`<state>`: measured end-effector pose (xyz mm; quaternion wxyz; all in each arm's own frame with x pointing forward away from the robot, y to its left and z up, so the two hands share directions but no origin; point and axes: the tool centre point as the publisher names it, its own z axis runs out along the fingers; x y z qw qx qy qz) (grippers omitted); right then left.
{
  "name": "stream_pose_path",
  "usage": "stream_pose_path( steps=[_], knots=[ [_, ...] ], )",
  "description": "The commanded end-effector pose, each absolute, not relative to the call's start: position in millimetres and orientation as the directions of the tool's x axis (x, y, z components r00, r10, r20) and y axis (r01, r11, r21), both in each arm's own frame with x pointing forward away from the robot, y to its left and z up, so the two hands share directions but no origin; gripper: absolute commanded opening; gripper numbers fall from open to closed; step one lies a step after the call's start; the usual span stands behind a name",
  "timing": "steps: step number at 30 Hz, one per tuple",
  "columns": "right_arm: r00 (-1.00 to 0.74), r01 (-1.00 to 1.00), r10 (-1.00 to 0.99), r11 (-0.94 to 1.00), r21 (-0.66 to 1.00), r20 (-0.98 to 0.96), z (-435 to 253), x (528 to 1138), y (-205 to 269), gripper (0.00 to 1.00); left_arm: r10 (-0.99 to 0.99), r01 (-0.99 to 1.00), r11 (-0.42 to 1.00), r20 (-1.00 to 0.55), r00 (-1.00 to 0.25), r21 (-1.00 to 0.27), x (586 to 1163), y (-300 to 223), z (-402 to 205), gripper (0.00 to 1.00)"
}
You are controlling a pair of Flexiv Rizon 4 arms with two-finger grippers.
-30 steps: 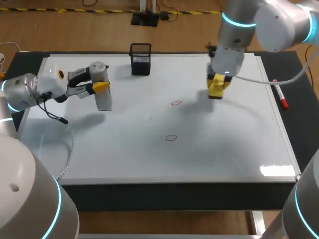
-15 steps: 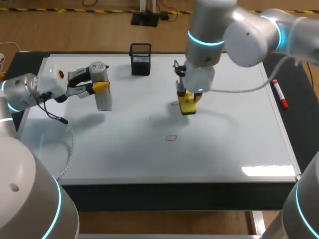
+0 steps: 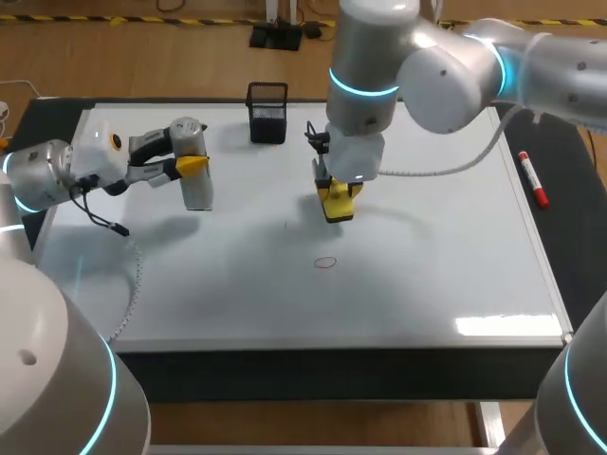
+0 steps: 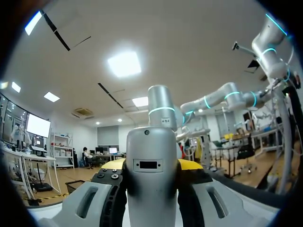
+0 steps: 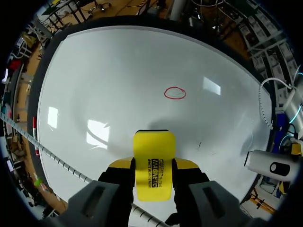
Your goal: Pick up the inspection probe, press it on each red-marked spot on the whiteboard one by one, put down the probe, pick up the eraser, and wipe off all the red marks.
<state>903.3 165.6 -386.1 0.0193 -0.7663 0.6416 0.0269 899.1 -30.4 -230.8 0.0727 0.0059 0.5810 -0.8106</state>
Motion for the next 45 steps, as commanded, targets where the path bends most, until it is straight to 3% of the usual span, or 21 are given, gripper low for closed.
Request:
stream_pose_path(
  steps=[1,26,45],
  knots=[
    [0.183,-0.983,-0.982,-0.184,0.016,-0.052,-393.4,915.2,178.6,0.00,-0.113,0.126,-0.314,-0.095,-0.989,-0.941,898.7,-30.6,-229.8,0.00],
    [0.199,-0.979,-0.980,-0.201,0.048,-0.026,-417.5,932.7,183.7,0.00,-0.113,0.126,-0.314,-0.095,-0.989,-0.941,898.7,-30.6,-229.8,0.00],
    [0.100,-0.994,-0.995,-0.100,0.044,0.000,-419.9,945.1,134.2,0.00,-0.113,0.126,-0.314,-0.095,-0.989,-0.941,898.7,-30.6,-229.8,0.00]
  ],
)
